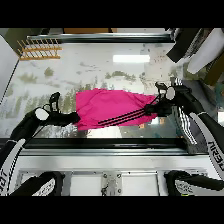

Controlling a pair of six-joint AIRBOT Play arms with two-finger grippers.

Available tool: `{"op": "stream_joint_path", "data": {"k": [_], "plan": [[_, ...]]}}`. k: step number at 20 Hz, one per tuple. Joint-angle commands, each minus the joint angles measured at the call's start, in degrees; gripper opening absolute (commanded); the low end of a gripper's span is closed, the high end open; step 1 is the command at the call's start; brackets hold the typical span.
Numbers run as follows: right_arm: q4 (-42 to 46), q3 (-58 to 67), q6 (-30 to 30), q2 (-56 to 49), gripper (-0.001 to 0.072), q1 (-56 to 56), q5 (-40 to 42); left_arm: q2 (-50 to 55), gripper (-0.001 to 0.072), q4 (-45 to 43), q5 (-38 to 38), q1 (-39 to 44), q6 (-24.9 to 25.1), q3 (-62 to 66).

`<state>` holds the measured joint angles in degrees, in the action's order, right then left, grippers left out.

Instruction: Fold the clothes and pants, and hang the long-sleeved shirts on hangers.

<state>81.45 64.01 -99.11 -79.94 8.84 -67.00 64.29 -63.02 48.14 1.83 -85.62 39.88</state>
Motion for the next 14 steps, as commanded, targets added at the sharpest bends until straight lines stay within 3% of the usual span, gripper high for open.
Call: {"op": "stream_joint_path", "data": {"k": [1,2,5,6,7,8,14], "plan": [[-0.3,1.7,5.2,4.9,0.0641,-2.8,-2.9,-4.7,0.0459,0.0,5.4,-1.9,0.1,4.3],[-0.6,1.8,6.1,7.0,0.0691,-5.0,-3.1,-7.1,0.0459,0.0,6.7,-2.8,0.1,5.4],[-9.5,1.6,12.4,8.8,0.0699,-15.0,-3.1,-13.6,0.0458,0.2,8.9,-3.0,-0.8,6.0],[-14.9,1.3,16.0,7.9,0.0700,-18.5,-3.1,-15.4,0.0381,0.1,8.7,-2.1,-2.0,5.3],[-21.0,0.8,19.9,6.2,0.0702,-21.9,-3.1,-16.8,0.0169,0.2,8.7,-1.0,-2.6,4.5],[-26.1,0.3,23.0,4.2,0.0705,-24.5,-3.1,-17.9,0.0006,0.2,8.6,0.9,-2.8,3.7],[-41.6,-0.1,38.4,-11.0,0.0718,-29.8,-4.1,-16.6,0.0006,0.1,6.4,14.9,-8.8,1.7]]}}
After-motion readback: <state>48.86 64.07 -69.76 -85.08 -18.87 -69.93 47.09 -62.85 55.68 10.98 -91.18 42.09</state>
